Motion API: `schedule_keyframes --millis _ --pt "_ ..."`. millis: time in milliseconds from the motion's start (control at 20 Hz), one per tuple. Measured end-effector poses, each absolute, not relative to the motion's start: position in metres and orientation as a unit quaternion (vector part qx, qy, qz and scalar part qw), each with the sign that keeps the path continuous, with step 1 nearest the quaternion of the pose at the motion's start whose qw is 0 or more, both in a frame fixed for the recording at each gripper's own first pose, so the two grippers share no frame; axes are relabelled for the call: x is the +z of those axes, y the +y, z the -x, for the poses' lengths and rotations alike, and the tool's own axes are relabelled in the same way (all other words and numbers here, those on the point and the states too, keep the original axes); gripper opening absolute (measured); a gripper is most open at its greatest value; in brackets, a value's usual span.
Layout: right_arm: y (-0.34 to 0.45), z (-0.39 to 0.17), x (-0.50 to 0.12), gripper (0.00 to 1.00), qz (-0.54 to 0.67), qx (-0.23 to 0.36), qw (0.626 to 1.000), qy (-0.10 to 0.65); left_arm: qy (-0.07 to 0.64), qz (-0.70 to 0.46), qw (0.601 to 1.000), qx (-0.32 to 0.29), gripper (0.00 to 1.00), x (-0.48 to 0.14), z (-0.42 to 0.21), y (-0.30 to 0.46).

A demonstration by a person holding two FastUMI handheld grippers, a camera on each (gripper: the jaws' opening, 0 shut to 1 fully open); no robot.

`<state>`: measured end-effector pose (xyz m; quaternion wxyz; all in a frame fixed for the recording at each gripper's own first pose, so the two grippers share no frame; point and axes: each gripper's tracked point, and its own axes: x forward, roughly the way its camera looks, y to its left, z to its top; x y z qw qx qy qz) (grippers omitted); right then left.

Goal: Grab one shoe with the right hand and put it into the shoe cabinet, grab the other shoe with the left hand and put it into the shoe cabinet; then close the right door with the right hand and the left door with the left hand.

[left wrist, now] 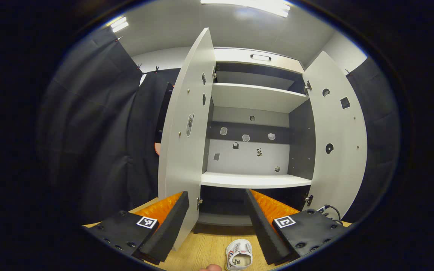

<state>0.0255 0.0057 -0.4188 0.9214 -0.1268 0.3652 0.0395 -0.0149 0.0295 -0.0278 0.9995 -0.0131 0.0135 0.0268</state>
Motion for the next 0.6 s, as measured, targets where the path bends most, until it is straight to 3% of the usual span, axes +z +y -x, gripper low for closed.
schedule_keyframes --millis 350,550,600 --pt "0.018 -0.021 -0.263 0.01 0.068 0.002 0.961 0.266 0.024 0.019 0.999 0.014 0.99 -0.038 0.008 0.025" --pt "0.026 -0.034 -0.172 0.01 0.037 -0.002 0.974 0.225 0.029 0.020 0.999 -0.001 0.94 -0.043 0.006 0.017" --pt "0.028 -0.042 -0.150 0.01 0.039 -0.005 0.976 0.215 0.030 0.020 0.999 -0.004 0.96 -0.045 0.007 0.015"
